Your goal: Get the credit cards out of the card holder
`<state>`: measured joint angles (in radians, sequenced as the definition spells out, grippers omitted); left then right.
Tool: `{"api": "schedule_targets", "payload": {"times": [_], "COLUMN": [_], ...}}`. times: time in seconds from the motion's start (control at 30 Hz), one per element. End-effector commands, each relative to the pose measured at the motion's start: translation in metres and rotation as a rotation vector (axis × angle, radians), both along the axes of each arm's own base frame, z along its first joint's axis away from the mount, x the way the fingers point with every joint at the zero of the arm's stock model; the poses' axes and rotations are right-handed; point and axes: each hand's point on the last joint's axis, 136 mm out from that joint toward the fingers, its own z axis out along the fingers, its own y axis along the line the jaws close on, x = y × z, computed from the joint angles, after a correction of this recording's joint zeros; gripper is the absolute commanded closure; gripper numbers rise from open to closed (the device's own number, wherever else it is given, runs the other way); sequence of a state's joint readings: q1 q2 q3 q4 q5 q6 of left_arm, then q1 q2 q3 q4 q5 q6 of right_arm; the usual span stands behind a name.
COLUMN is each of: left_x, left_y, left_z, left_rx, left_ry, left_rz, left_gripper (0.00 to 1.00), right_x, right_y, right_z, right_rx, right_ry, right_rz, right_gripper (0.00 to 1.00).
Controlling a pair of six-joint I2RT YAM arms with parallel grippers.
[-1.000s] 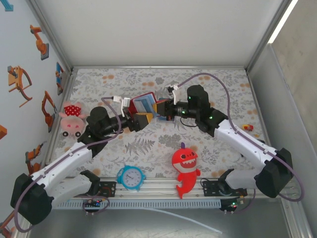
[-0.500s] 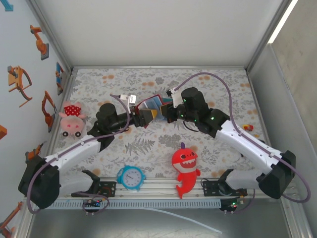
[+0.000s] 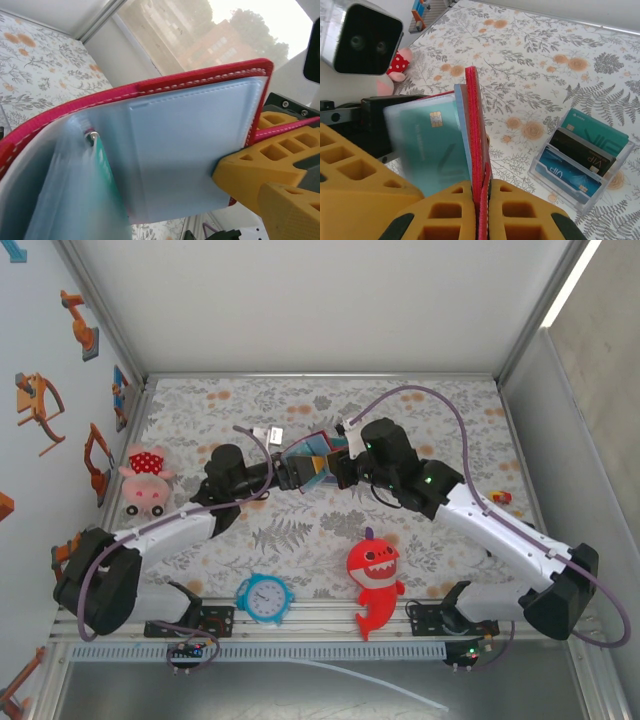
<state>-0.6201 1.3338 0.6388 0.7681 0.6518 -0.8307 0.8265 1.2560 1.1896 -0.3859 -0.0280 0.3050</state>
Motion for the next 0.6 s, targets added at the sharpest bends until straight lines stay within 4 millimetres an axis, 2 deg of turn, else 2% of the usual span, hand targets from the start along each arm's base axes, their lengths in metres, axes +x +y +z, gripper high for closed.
{"api": "schedule_targets", "payload": {"times": [0.0, 0.07, 0.37, 0.4, 0.47, 0.57], "left_x": [0.000, 0.002, -0.003, -0.004, -0.008, -0.013], "left_y": [-0.005, -0.005, 0.001, 0.003, 0.005, 0.010], "left_z": [0.025, 0.021, 0.015, 0.014, 0.014, 0.015], "left_rx": [-0.057, -0.040, 0.008, 0.015, 0.033, 0.059], "left_ry": [-0.039, -0.026, -0.030, -0.032, -0.043, -0.063], "left_rz": [-0.032, -0.026, -0.011, -0.008, -0.010, -0.007], "left_gripper": [0.03, 0.00, 0.27, 0.31, 0.48, 0.64], "right_x": [0.001, 0.001, 0.001, 0.000, -0.003, -0.007], "right_y": [0.000, -0.001, -0.008, -0.007, -0.003, 0.002], "right_z": [0.026, 0.027, 0.028, 0.029, 0.031, 0.032], "right_rx": [0.028, 0.030, 0.066, 0.074, 0.094, 0.115], "right_ry": [-0.066, -0.072, -0.090, -0.088, -0.086, -0.077], "right_rz": [-0.011, -0.013, -0.045, -0.040, -0.016, 0.020], "right_gripper": [1.00, 1.00, 1.00, 1.00, 1.00, 1.00]}}
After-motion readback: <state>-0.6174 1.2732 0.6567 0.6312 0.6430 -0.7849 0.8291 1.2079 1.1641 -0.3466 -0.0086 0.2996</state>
